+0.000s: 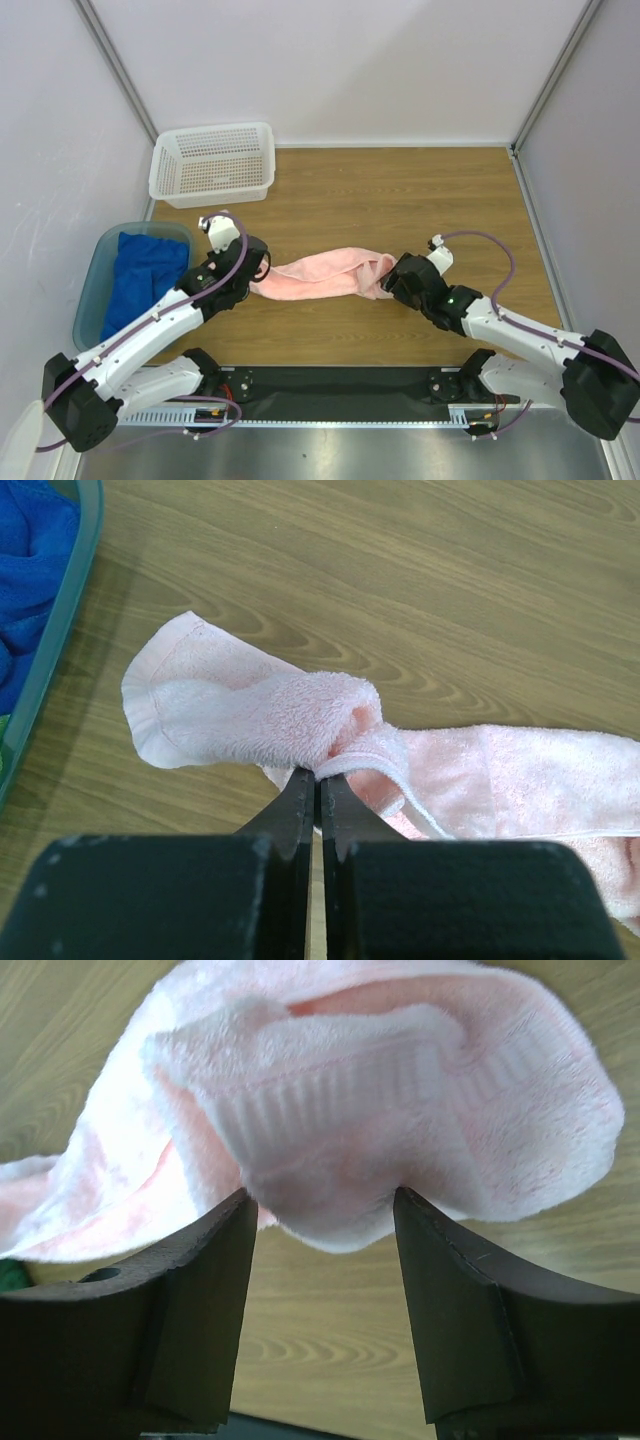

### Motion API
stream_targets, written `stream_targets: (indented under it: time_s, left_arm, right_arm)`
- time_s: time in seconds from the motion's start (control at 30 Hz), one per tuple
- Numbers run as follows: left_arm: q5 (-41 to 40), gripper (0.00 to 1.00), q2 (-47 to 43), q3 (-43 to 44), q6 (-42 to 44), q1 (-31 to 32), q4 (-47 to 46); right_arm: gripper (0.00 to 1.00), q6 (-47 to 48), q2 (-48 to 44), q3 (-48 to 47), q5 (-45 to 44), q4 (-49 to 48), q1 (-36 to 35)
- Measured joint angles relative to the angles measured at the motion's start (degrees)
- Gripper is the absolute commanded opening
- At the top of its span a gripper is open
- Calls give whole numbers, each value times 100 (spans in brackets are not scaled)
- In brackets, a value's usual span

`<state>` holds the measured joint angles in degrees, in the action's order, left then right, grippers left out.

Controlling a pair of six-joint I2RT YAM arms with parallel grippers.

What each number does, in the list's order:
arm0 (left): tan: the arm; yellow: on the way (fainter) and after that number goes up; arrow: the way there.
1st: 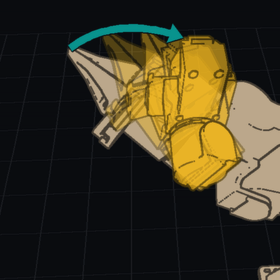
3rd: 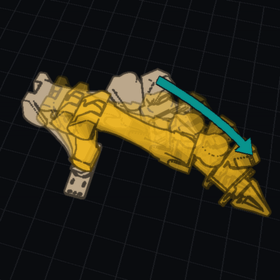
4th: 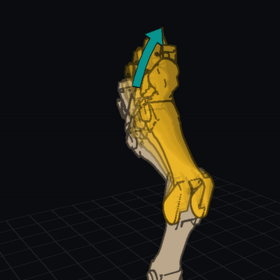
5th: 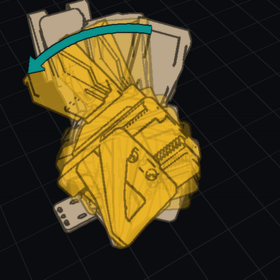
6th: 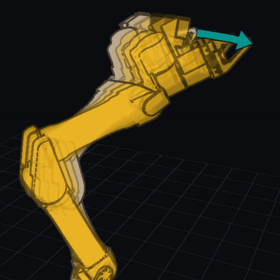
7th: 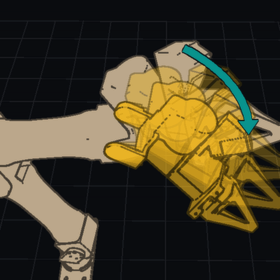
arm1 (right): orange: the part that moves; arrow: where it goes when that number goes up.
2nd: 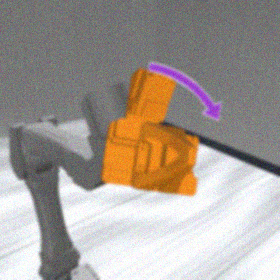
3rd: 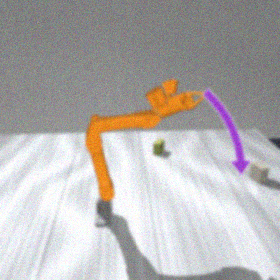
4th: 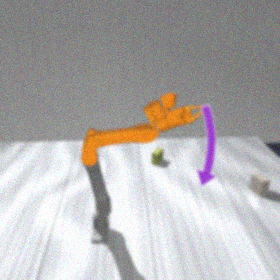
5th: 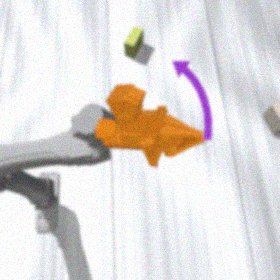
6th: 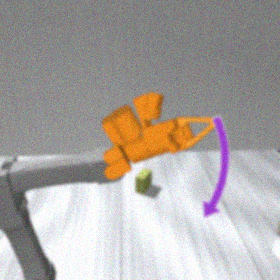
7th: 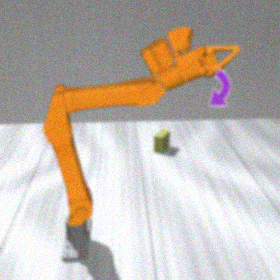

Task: Fold and stack the towels
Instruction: Flatten out the crumpled towel

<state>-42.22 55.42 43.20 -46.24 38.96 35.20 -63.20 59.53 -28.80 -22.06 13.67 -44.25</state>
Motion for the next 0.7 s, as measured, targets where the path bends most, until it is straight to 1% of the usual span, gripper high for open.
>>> stream_targets:
  time_s: [0.03,0.1,0.13,0.17,0.27,0.3,0.4,0.53,0.6,0.7]
  left_arm:
    - [-2,0,-2,-2,4,0,-9]
    - [-2,0,-2,-7,22,0,-13]
    - [-2,1,-2,-11,24,0,-20]
    - [-2,0,-2,-13,24,0,-24]
    - [-2,0,0,-15,26,0,-28]
    - [-2,0,0,-15,26,0,-31]
    - [-7,0,0,-15,26,0,-31]
    - [-87,0,0,-13,22,0,11]
    - [-125,0,-7,4,22,-2,76]
    - [-173,0,-114,63,17,-4,208]
  right_arm:
    - [61,33,101,-39,-35,-9,9]
    - [50,111,289,-103,-98,-35,48]
    - [42,146,363,-122,-107,-44,68]
    - [24,210,442,-136,-120,-57,94]
    - [2,341,599,-223,-153,-26,166]
    - [0,382,616,-271,-175,15,190]
    - [0,516,566,-501,-306,297,227]
    - [0,929,17,-988,-472,901,328]
    - [0,1202,-378,-1270,-435,1176,542]
    - [0,1585,-879,-1596,-149,1515,1220]
